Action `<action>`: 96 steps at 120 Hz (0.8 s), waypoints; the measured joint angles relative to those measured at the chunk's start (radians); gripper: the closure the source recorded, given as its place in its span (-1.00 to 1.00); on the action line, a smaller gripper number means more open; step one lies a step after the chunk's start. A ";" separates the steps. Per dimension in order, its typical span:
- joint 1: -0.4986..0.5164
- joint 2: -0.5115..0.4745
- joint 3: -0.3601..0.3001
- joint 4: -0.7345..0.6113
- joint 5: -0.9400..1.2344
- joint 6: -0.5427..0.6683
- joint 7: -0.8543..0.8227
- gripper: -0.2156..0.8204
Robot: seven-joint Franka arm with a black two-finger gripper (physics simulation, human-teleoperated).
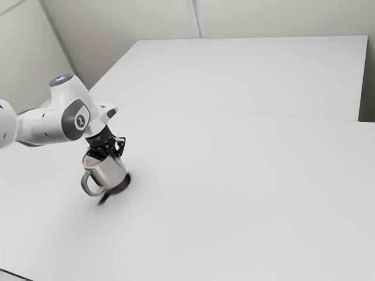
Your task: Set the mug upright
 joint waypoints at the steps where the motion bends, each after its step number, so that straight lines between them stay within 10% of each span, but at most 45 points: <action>1: -0.001 0.000 0.000 -0.001 0.001 0.001 -0.005 0.92; 82: -0.075 0.033 0.000 -0.030 0.087 0.001 -0.273 0.92; 96: -0.067 0.039 0.001 -0.020 0.105 -0.008 -0.288 0.43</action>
